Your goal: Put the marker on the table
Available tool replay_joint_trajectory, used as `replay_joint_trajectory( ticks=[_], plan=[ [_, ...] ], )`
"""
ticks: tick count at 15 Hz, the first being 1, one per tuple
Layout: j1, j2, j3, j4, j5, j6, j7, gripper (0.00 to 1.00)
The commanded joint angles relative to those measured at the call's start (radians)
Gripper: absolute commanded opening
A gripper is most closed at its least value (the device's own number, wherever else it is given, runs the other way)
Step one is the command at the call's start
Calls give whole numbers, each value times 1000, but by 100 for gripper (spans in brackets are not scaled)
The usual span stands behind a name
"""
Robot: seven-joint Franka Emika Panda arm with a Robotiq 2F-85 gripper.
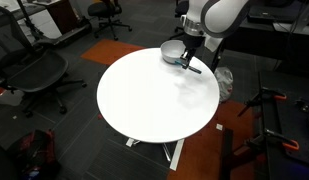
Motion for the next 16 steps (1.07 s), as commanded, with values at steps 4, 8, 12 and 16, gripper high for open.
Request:
replay_joint_trajectory(
  ticks=[4, 8, 12, 16],
  plan=[
    [0, 91, -4, 81, -22, 15, 7, 5],
    [8, 123, -8, 110, -34, 11, 18, 34],
    [27, 116, -17, 85, -45, 30, 38, 65],
    [61, 27, -48, 23, -87, 59, 68, 95]
  ],
)
